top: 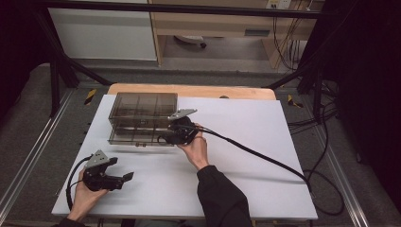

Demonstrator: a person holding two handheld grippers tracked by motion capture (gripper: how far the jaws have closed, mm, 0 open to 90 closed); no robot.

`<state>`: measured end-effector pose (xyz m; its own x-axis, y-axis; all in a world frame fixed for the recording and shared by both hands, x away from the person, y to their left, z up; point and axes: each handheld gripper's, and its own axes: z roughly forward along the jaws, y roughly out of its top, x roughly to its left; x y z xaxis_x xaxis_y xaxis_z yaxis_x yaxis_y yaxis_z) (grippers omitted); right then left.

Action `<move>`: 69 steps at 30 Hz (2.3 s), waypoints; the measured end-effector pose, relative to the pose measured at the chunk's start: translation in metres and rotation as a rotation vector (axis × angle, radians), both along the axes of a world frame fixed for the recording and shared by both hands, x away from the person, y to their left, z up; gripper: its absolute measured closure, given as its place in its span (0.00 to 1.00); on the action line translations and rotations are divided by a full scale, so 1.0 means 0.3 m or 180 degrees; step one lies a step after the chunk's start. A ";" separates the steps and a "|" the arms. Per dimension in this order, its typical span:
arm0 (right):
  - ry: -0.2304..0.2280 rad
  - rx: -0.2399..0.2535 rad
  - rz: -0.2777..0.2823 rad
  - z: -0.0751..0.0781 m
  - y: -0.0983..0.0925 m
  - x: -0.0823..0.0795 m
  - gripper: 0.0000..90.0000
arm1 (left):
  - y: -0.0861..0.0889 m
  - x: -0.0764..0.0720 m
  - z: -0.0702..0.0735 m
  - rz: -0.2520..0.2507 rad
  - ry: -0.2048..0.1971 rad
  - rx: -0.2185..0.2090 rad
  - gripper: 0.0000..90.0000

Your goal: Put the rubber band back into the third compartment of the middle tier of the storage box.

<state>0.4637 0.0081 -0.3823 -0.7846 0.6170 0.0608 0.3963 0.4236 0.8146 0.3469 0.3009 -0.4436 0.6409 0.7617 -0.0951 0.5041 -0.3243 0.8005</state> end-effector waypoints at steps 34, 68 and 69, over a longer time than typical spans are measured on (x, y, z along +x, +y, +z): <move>0.0060 0.0084 -0.0171 0.050 -0.301 -0.123 0.01 | 0.001 -0.001 0.000 0.0012 0.0005 -0.0004 0.08; 0.0164 0.0283 -0.0442 -0.093 -0.756 -0.271 0.01 | -0.006 0.000 -0.005 -0.0008 0.0002 0.0038 0.08; 0.0154 0.0291 -0.0443 -0.100 -0.766 -0.276 0.01 | -0.007 0.000 -0.005 -0.0007 0.0005 0.0038 0.08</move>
<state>0.3808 -0.2217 -0.4123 -0.6868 0.7096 0.1573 0.4856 0.2870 0.8257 0.3469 0.2990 -0.4451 0.6425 0.7614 -0.0868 0.5045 -0.3350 0.7958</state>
